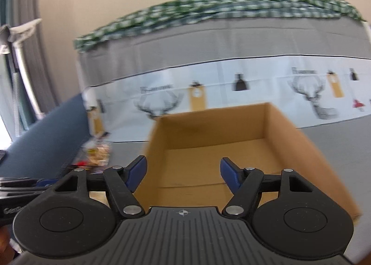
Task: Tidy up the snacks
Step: 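Move both grippers from the box toward the snack pile, then grasp the yellow bar with the left gripper while the right gripper grasps the round peanut cake pack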
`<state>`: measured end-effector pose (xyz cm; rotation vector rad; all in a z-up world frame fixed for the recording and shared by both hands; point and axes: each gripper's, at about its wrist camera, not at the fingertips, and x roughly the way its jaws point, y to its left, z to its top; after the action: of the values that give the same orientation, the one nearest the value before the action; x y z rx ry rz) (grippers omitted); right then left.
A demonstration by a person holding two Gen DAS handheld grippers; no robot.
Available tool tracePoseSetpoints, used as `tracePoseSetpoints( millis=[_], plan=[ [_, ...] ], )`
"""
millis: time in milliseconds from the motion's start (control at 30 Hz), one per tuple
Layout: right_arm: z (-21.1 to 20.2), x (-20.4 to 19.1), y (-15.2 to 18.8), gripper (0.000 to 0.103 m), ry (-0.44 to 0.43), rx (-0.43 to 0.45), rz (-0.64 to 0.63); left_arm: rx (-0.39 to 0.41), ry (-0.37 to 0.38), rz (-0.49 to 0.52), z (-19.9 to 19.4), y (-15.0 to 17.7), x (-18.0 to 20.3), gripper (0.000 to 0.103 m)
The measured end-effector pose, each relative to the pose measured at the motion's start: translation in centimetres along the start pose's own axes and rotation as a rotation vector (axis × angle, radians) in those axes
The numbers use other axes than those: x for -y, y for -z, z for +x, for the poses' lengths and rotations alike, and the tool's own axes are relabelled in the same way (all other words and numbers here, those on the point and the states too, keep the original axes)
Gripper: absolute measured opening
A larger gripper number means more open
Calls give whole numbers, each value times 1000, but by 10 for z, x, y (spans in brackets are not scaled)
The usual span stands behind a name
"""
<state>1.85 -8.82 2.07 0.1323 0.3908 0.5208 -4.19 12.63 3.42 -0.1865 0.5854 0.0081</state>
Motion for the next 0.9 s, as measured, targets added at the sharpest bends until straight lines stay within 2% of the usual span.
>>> tracePoseSetpoints(
  millis=[67, 100, 300, 367, 467, 600, 733, 900],
  plan=[
    [3, -22, 2, 72, -45, 1, -17, -41, 28, -20, 3, 5, -24, 30],
    [4, -32, 6, 72, -68, -11, -21, -30, 18, -34, 2, 10, -36, 30],
    [18, -95, 40, 72, -190, -12, -160, 15, -28, -322, 4, 39, -95, 30],
    [30, -114, 49, 72, -214, -55, -181, 20, -49, -353, 6, 35, -103, 30],
    [37, -138, 60, 78, -278, -47, -229, -30, -105, -396, 9, 32, -120, 30],
    [56, -149, 85, 79, -310, -128, -296, -66, -102, -536, 16, 36, -152, 31],
    [77, -150, 102, 81, -318, -197, -315, -136, -89, -693, 27, 48, -177, 39],
    [97, -155, 109, 94, -339, -237, -319, -168, -93, -794, 29, 58, -196, 42]
  ],
)
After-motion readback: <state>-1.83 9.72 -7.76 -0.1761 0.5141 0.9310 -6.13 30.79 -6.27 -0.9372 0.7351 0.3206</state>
